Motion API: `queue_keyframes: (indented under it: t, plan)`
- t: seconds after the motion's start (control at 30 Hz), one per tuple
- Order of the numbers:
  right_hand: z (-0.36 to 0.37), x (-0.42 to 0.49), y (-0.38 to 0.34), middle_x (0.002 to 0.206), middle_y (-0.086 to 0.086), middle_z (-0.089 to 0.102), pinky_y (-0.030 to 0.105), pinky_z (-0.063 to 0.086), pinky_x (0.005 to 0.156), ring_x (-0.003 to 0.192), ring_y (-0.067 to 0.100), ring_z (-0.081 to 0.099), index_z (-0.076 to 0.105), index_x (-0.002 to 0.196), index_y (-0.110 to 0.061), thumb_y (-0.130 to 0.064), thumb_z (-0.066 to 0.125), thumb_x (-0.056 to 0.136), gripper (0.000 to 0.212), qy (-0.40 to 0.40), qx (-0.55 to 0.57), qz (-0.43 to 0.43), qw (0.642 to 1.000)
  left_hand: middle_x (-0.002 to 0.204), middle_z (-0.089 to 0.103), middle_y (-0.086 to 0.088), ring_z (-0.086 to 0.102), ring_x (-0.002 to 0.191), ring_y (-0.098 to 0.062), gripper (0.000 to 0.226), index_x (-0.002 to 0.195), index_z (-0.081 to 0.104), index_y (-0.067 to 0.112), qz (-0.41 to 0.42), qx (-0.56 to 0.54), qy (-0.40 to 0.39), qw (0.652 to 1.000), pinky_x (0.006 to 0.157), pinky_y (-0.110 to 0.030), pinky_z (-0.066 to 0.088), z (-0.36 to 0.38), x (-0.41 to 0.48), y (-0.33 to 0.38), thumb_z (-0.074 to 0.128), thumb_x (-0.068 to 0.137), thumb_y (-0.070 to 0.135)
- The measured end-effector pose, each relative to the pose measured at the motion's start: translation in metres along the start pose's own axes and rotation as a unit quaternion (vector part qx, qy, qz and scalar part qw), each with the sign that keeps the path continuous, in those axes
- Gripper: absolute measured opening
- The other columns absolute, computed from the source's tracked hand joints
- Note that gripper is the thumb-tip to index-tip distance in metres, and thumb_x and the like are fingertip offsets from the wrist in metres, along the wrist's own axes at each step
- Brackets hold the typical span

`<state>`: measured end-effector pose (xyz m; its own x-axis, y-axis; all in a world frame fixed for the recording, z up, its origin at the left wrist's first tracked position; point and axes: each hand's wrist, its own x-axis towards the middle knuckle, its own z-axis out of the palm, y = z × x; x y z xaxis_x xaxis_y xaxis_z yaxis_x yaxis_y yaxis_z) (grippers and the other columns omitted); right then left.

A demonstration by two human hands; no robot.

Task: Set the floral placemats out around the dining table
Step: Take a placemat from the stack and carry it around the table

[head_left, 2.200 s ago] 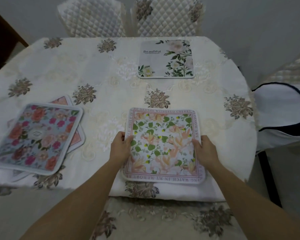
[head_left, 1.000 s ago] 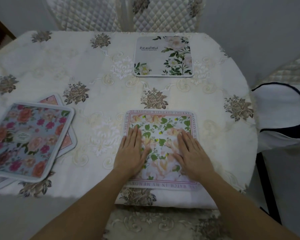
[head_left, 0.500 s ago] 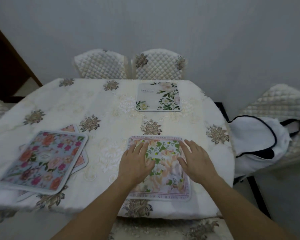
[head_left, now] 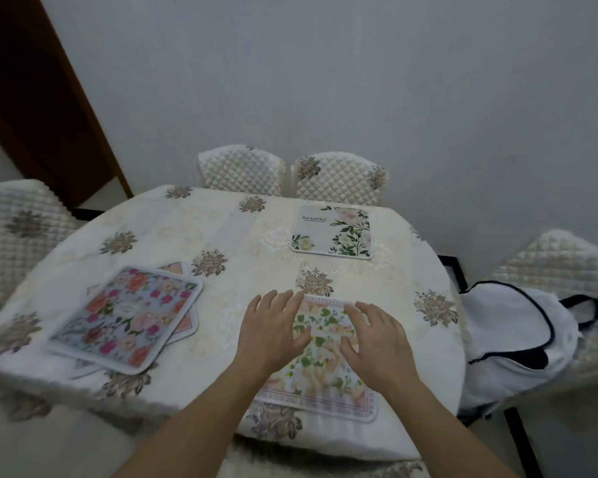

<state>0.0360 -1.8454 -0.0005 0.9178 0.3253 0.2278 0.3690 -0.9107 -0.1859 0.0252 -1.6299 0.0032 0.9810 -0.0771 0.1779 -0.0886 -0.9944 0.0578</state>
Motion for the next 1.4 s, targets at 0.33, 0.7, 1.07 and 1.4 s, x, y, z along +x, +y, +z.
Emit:
queue_keyframes:
  t: [0.33, 0.7, 1.07, 1.4]
  plan:
    - [0.041, 0.012, -0.081, 0.132, 0.004, 0.059, 0.049, 0.045, 0.096, 0.121, 0.028, 0.054, 0.055, 0.133, -0.025, -0.048, 0.05, 0.085, 0.054, -0.062, 0.04, -0.114, 0.991, 0.135, 0.062, -0.002, 0.056, 0.124, -0.029, 0.067, 0.138, 0.053, 0.022, -0.152, 0.04, -0.006, 0.988, 0.101, -0.048, 0.046, -0.015, -0.087, -0.071, 0.039, 0.086, 0.061]
    - [0.073, 0.004, -0.267, 0.125, 0.007, 0.063, 0.044, 0.048, 0.09, 0.113, 0.027, 0.059, 0.06, 0.127, -0.02, -0.044, 0.056, 0.082, 0.052, -0.085, 0.094, -0.297, 0.946, 0.123, 0.068, -0.001, 0.063, 0.111, -0.025, 0.063, 0.128, 0.062, 0.022, -0.358, 0.062, 0.02, 0.931, 0.092, -0.043, 0.051, -0.052, -0.246, -0.187, 0.049, 0.08, 0.061]
    - [0.109, -0.034, -0.479, 0.132, 0.003, 0.057, 0.042, 0.043, 0.095, 0.117, 0.026, 0.053, 0.05, 0.135, -0.026, -0.049, 0.053, 0.083, 0.057, -0.126, 0.071, -0.368, 0.919, 0.123, 0.067, 0.001, 0.061, 0.111, -0.024, 0.06, 0.13, 0.057, 0.023, -0.427, 0.043, 0.023, 0.903, 0.093, -0.042, 0.048, -0.074, -0.378, -0.327, 0.054, 0.08, 0.056]
    - [0.128, -0.038, -0.585, 0.128, 0.006, 0.058, 0.045, 0.046, 0.094, 0.117, 0.028, 0.053, 0.052, 0.132, -0.023, -0.052, 0.037, 0.082, 0.06, -0.129, 0.079, -0.338, 0.929, 0.139, 0.057, 0.001, 0.051, 0.126, -0.024, 0.062, 0.14, 0.049, 0.023, -0.382, 0.024, 0.018, 0.924, 0.104, -0.043, 0.041, -0.082, -0.407, -0.435, 0.05, 0.087, 0.056]
